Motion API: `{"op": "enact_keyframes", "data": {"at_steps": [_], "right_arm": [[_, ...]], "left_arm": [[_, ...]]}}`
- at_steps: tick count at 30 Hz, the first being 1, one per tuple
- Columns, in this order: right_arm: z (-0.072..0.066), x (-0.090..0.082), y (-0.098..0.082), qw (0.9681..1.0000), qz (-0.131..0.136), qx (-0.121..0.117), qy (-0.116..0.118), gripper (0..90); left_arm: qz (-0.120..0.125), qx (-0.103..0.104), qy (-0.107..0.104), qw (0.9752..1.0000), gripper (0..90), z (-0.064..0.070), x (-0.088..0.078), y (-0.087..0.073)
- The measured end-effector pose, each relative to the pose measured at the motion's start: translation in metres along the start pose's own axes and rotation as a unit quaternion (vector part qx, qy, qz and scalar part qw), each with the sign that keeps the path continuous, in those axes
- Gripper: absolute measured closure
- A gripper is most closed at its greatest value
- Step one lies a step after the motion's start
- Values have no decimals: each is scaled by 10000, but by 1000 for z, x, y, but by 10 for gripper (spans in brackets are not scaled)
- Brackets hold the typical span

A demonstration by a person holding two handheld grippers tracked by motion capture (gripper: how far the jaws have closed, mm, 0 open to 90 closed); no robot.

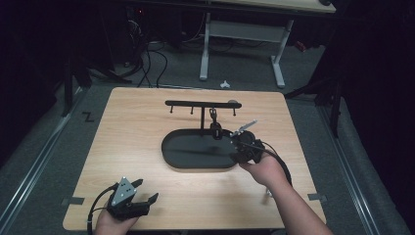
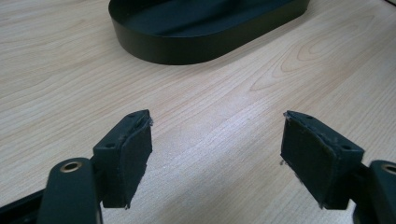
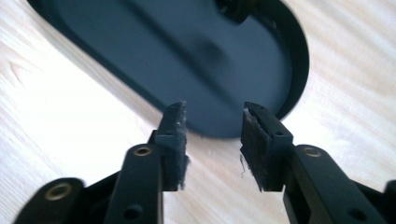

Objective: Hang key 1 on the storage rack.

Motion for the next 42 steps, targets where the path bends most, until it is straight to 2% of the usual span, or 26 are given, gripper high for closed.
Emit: {"op": "enact_keyframes", "data": {"at_steps": [8,18,20,24,26,30,33,35,42], "right_arm": [[13,6,-49,9997,70,224,-81,581],[41,4,-106,9976,113,608,-307,580],[46,3,-111,9971,124,666,-353,580],[60,4,-123,9946,106,945,-414,576],[68,7,-128,9932,55,1090,-416,540],[85,13,-135,9855,-9,1661,-343,523],[94,19,-136,9814,-49,1886,-359,521],[98,24,-136,9798,-83,1965,-371,536],[102,36,-134,9787,-393,1975,-409,589]], "left_arm": [[-70,18,-18,10000,251,1,2,-2],[-141,44,-24,9999,251,2,5,-4],[-148,48,-31,9999,252,2,5,-4],[-178,53,-38,9998,252,3,7,-5],[-204,55,-49,9998,252,3,7,-5],[-212,67,-46,9997,252,3,7,-6],[-219,70,-42,9997,252,3,7,-6],[-228,58,-49,9997,252,3,7,-6],[-196,45,-26,9998,252,2,6,-6]]}}
Point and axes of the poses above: each handheld gripper's, and its own axes: x roughly forward along the jaws, y roughly out of its top, z roughly to its right, the point moved 8 cm from there along x, roughly forward along the jaws, and after that the axes turned 5 degrees about -y, right-handed, at the moved point
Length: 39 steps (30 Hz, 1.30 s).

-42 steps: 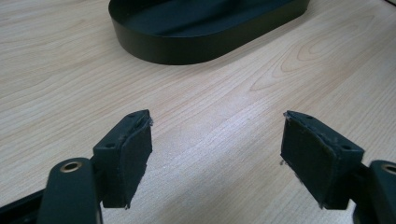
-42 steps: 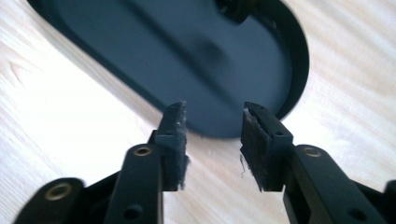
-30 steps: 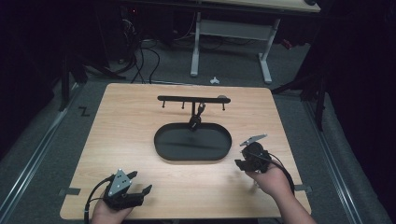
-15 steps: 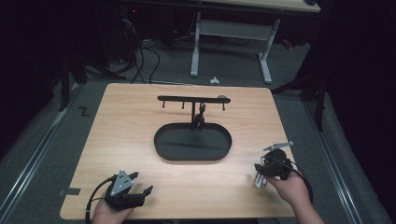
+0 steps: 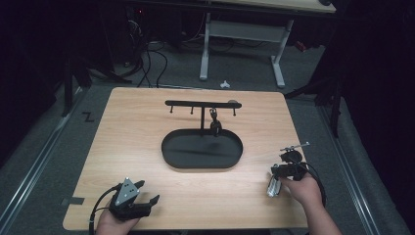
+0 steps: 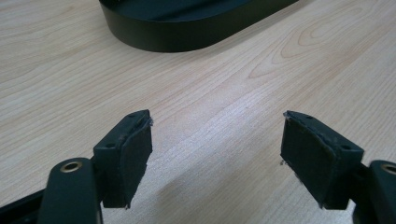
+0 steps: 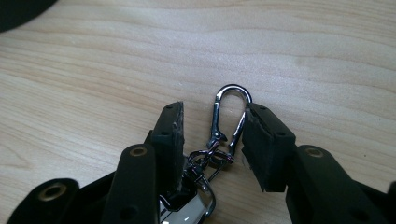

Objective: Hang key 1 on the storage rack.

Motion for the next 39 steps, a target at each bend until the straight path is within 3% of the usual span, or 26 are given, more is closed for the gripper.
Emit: {"op": "enact_keyframes", "data": {"at_steps": [6,10,17,21,24,28,32,39], "right_arm": [[1,4,-2,9996,-255,-71,-44,653],[-7,5,-2,9986,-339,-408,-38,716],[-37,4,0,9951,-358,-874,282,734],[-51,2,1,9925,-354,-1121,324,736],[-53,1,2,9921,-354,-1165,299,699],[-49,1,3,9929,-428,-1050,357,648],[-46,3,1,9928,-581,-982,377,650],[-51,3,0,9901,-559,-1266,239,689]], "left_arm": [[0,6,-2,10000,252,0,0,0],[3,24,-1,10000,252,0,0,1],[2,37,-6,10000,252,0,-1,1],[-10,46,-8,10000,252,0,-1,1],[-10,50,-11,10000,252,0,-1,1],[-18,49,-14,10000,252,0,-1,1],[-22,60,-14,10000,252,0,-1,1],[-5,64,-14,10000,252,0,-1,1]]}}
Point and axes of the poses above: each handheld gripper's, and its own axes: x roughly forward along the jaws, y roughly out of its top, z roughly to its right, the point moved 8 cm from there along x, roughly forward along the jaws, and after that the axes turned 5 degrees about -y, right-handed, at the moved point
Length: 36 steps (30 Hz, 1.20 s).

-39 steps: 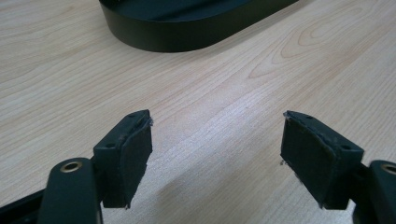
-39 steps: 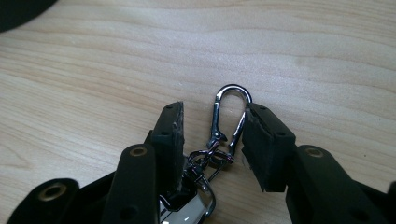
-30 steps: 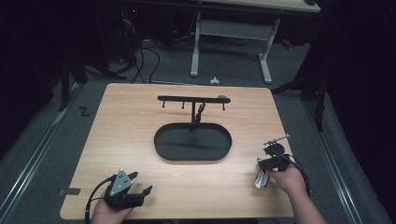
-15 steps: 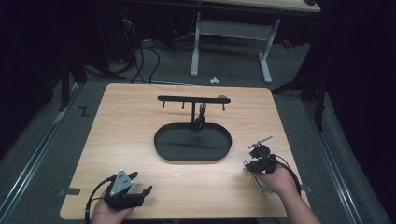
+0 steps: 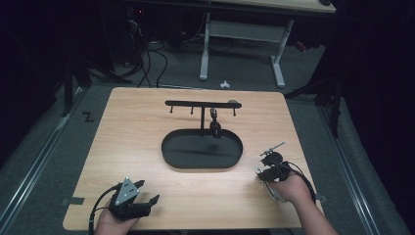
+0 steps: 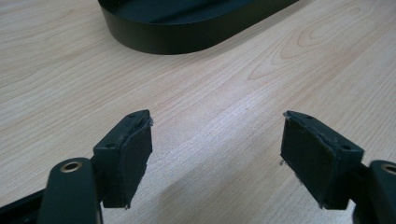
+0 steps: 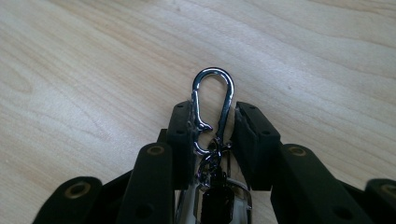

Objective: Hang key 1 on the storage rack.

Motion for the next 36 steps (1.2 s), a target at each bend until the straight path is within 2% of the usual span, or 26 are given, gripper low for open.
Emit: {"op": "enact_keyframes", "data": {"at_steps": [5,7,12,14,15,16,17,19,23,25,27,28,29,30,33,35,36], "right_arm": [[-5,0,2,9998,-27,-186,-49,700],[-5,-2,2,9995,9,-280,-135,756],[-7,-2,3,9990,2,-387,-203,756],[-7,-3,3,9991,9,-369,-192,787],[-6,-6,5,9992,107,-326,-181,818],[-6,-8,6,9997,108,-198,-108,819],[-5,-8,6,9997,107,-182,-81,820],[-2,-8,5,9997,102,-158,-151,823],[-2,-9,5,9998,170,-90,-4,829],[-5,-10,6,9995,250,-59,204,879],[-10,-11,7,9986,321,-74,405,880],[-11,-10,7,9988,312,-103,351,879],[-10,-10,7,9991,320,-168,217,870],[-10,-9,8,9992,335,-154,162,824],[-10,-9,9,9991,331,-8,271,724],[-12,-8,9,9989,290,-144,324,659],[-14,-7,7,9993,158,-171,287,626]], "left_arm": [[7,-2,5,10000,252,0,0,0],[-1,-6,3,10000,252,-1,0,0],[-2,-9,0,10000,252,-1,0,0],[-4,-10,0,10000,252,-1,0,0],[-2,-14,-2,10000,252,-1,0,0],[-4,-16,-5,10000,252,-1,0,0],[-6,-13,-2,10000,252,-1,0,0],[-18,-4,-7,10000,252,-1,0,-1],[-30,-6,-6,10000,252,-2,0,-1],[-33,-1,-6,10000,252,-1,0,-1],[-25,-5,-9,10000,252,-1,0,-1],[-27,-7,-10,10000,252,-1,0,-1],[-29,-7,-9,10000,252,-1,0,-1],[-29,-7,-11,10000,252,-1,0,-1],[-20,0,-11,10000,252,-1,0,-1],[-32,-4,-14,10000,252,-1,0,-1],[-35,-6,-14,10000,252,-1,0,-1]]}}
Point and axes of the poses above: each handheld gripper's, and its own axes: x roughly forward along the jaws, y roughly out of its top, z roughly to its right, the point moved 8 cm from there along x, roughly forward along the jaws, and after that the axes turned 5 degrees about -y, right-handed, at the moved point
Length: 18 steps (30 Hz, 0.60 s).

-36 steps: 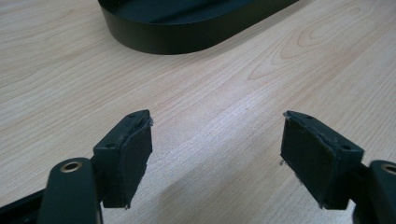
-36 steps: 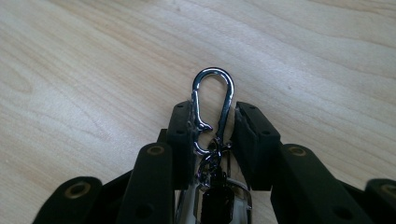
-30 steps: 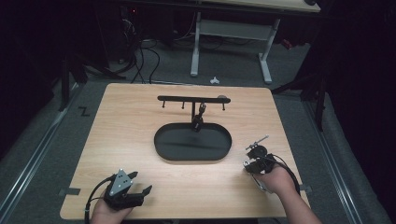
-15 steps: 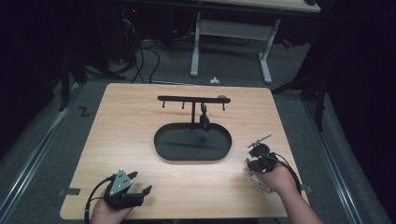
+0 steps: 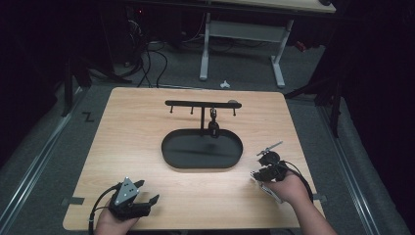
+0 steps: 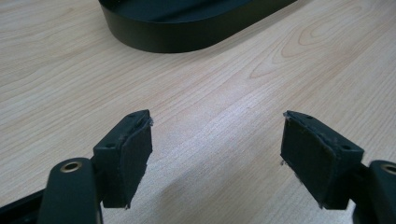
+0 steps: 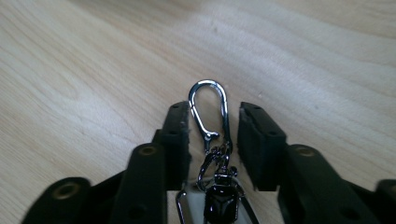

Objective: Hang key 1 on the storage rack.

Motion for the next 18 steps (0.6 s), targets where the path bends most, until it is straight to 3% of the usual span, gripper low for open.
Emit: {"op": "enact_keyframes", "data": {"at_steps": [3,5,7,18], "right_arm": [[-3,7,-4,9995,-187,-227,-120,607],[-6,7,-2,9992,-89,-373,-122,658],[-10,7,-2,9992,-46,-396,-100,719],[-16,5,-2,9982,-60,-562,-223,759]], "left_arm": [[6,7,-5,10000,252,0,0,0],[21,8,-2,10000,252,1,0,1],[23,11,-4,10000,252,1,1,1],[19,11,-10,10000,252,0,0,1]]}}
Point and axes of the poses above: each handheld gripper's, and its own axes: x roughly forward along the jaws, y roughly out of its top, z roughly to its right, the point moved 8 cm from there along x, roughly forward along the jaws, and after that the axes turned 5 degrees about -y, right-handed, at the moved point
